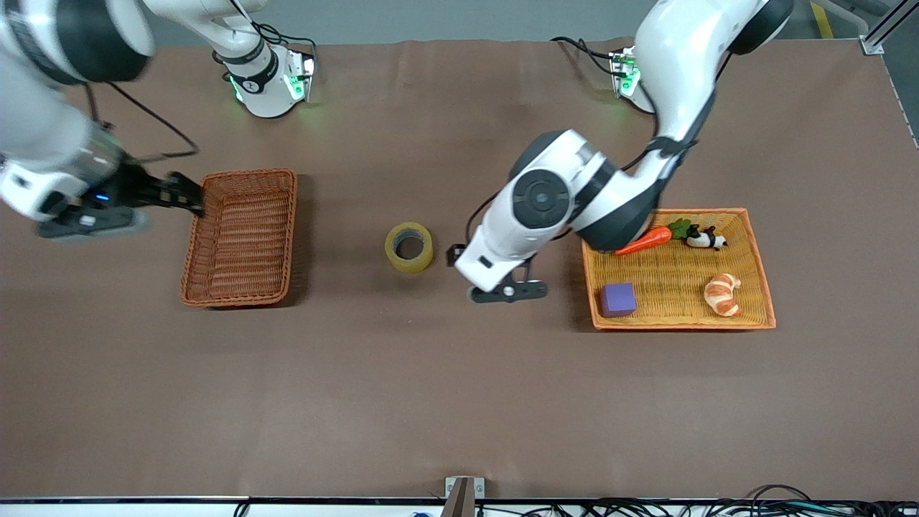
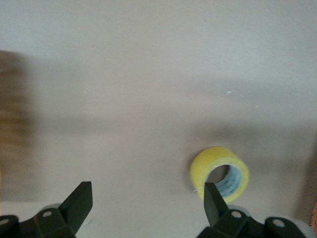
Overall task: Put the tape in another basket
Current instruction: 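Grasp the tape with the right gripper while the left gripper withdraws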
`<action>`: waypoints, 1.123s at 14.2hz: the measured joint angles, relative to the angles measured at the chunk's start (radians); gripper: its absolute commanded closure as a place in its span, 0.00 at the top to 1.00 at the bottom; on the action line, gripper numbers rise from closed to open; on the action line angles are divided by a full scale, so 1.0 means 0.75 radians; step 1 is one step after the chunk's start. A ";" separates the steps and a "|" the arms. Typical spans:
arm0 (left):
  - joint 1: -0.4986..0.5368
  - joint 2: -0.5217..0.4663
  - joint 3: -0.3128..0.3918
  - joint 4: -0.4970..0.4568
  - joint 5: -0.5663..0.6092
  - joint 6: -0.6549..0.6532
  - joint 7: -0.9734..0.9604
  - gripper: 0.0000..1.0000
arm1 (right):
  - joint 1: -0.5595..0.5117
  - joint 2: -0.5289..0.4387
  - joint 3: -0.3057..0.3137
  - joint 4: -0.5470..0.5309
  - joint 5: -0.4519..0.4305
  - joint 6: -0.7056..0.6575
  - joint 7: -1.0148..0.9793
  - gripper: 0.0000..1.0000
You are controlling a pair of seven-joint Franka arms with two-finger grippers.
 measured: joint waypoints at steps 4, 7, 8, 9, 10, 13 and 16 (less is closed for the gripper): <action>0.172 -0.155 0.007 -0.069 0.054 -0.133 0.128 1.00 | 0.099 0.123 0.216 -0.115 -0.006 0.245 0.375 1.00; 0.272 -0.268 0.026 -0.153 0.074 -0.139 0.250 1.00 | 0.136 0.239 0.373 -0.170 -0.066 0.368 0.644 1.00; 0.285 -0.304 0.058 -0.179 0.074 -0.140 0.305 1.00 | 0.153 0.296 0.403 -0.178 -0.085 0.424 0.734 1.00; 0.287 -0.342 0.100 -0.209 0.074 -0.141 0.378 1.00 | 0.181 0.363 0.417 -0.182 -0.121 0.481 0.820 1.00; 0.287 -0.380 0.142 -0.241 0.074 -0.140 0.448 1.00 | 0.207 0.429 0.422 -0.185 -0.154 0.533 0.886 1.00; 0.287 -0.504 0.276 -0.354 0.071 -0.130 0.611 1.00 | 0.238 0.580 0.423 -0.183 -0.195 0.640 0.946 1.00; 0.288 -0.640 0.425 -0.458 -0.018 -0.104 0.807 1.00 | 0.238 0.654 0.419 -0.183 -0.230 0.693 0.948 1.00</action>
